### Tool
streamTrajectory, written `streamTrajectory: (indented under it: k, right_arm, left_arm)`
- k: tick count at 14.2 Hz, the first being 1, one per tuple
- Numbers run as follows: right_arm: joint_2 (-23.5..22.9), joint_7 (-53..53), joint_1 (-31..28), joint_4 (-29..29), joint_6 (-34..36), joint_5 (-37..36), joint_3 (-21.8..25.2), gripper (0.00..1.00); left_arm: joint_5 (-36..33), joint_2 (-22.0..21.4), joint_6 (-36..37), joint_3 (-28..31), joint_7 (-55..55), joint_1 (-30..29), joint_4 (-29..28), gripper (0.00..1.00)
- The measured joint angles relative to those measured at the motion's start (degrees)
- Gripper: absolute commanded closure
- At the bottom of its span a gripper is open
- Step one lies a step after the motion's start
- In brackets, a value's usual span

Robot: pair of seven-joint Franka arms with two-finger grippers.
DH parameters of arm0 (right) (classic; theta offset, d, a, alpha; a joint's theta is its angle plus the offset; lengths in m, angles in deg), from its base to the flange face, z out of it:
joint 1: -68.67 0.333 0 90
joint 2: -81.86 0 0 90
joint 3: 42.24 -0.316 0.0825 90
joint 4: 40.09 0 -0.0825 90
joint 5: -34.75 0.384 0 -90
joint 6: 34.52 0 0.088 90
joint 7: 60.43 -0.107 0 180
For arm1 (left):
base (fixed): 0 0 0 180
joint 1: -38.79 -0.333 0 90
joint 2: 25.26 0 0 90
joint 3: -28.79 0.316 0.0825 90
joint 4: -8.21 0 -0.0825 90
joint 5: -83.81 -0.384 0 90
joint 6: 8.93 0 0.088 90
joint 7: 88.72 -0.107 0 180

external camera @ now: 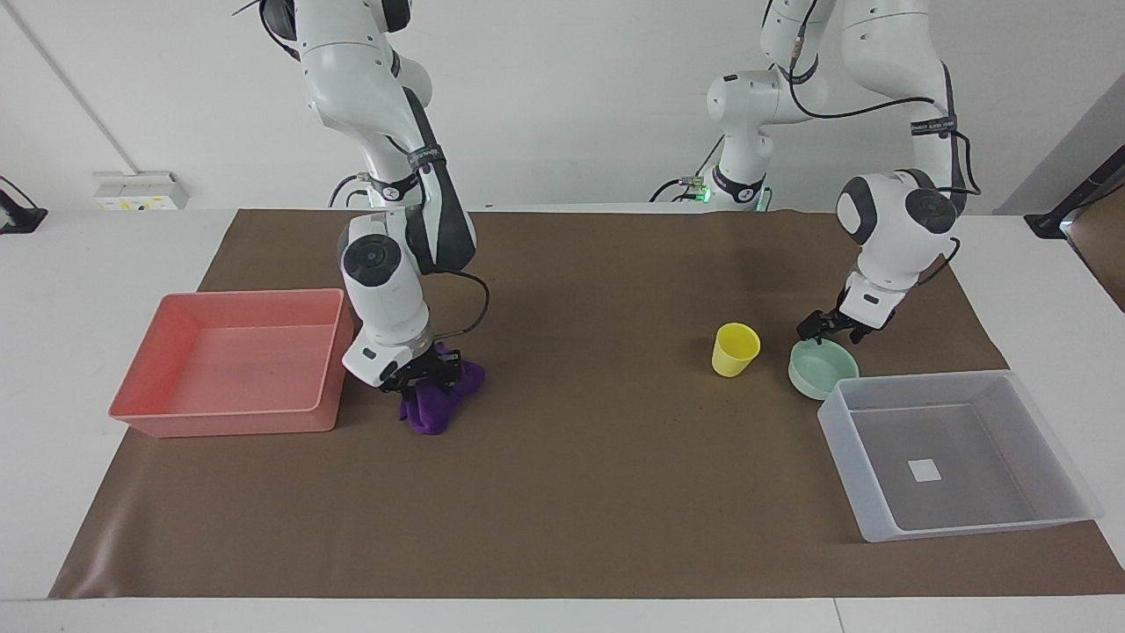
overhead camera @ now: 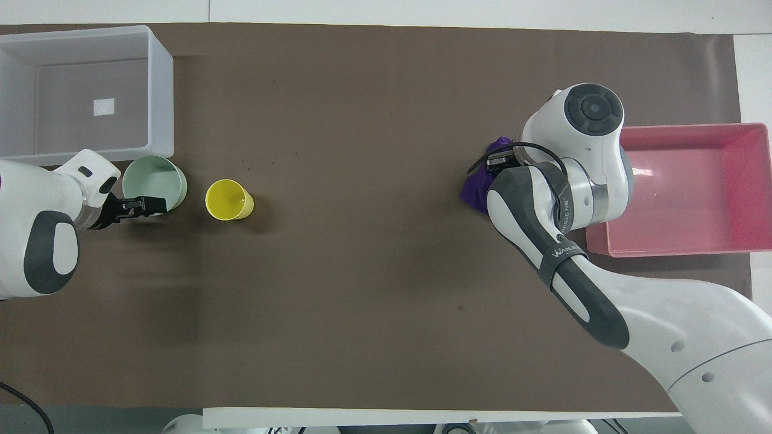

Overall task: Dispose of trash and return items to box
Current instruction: 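Grasp the purple cloth with the right gripper while the left gripper grasps the bowl, then carry the cloth into the pink box while the left gripper lifts the bowl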

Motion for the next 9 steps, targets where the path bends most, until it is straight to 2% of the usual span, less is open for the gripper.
streamTrajectory:
  k: [1,4,7,9]
  right_arm:
    - [0.03,-0.02,0.00,-0.02,0.07,0.46,0.01,0.99]
    - [0.59,-0.06,-0.12,-0.77,2.03,0.97,0.12,1.00]
    - [3.85,-0.07,-1.09,-2.80,6.70,0.98,0.56,1.00]
    - [7.11,-0.07,-2.59,-5.51,12.51,0.97,0.73,1.00]
  left_arm:
    - [0.00,0.10,-0.21,0.00,0.32,0.00,0.00,1.00]
    - [0.19,0.20,-0.59,-0.01,0.57,-0.04,0.24,1.00]
    - [0.35,-0.18,0.46,-0.08,0.58,-0.04,0.95,1.00]
    - [0.35,-0.22,5.58,0.01,0.59,-0.07,3.69,1.00]
